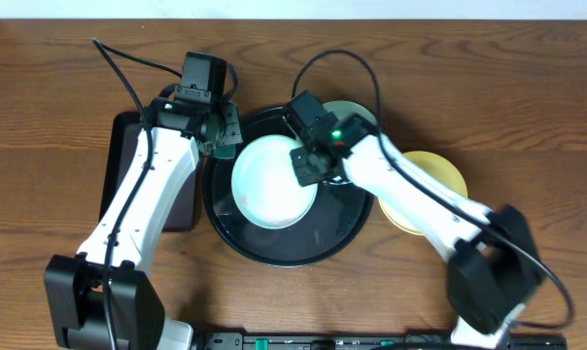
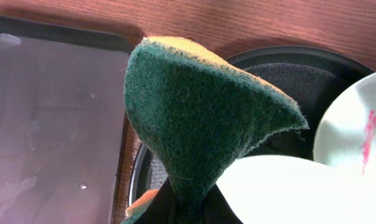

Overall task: Clean dirty plates on tray and stack at the side
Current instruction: 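Lift the light-blue plate with the right gripper and carry it right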

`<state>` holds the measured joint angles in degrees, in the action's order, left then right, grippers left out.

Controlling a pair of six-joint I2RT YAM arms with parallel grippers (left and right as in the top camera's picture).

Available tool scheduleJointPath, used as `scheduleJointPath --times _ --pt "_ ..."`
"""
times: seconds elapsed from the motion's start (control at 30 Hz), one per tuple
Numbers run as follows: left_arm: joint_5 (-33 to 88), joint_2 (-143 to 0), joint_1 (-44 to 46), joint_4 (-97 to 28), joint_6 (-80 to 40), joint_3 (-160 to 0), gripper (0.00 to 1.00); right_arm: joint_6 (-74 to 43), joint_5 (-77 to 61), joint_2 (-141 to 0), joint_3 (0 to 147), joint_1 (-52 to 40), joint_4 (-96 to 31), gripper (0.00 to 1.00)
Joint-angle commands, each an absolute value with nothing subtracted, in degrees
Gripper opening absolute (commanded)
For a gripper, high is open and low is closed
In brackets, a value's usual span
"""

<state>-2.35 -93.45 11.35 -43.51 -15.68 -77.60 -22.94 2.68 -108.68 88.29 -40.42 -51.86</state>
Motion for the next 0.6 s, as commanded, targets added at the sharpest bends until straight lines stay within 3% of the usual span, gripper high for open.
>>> scheduleJointPath --times 0.0,0.57 --pt "-3.5 -94.5 11.3 -43.7 -16.9 -77.5 0.07 -20.1 15.1 -102.9 88.2 -42.0 -55.0 0.01" --pt "-3.5 -94.7 11.3 -43.7 -16.9 -77.5 0.08 -18.4 57.0 -98.6 88.2 -58.3 -58.4 0.01"
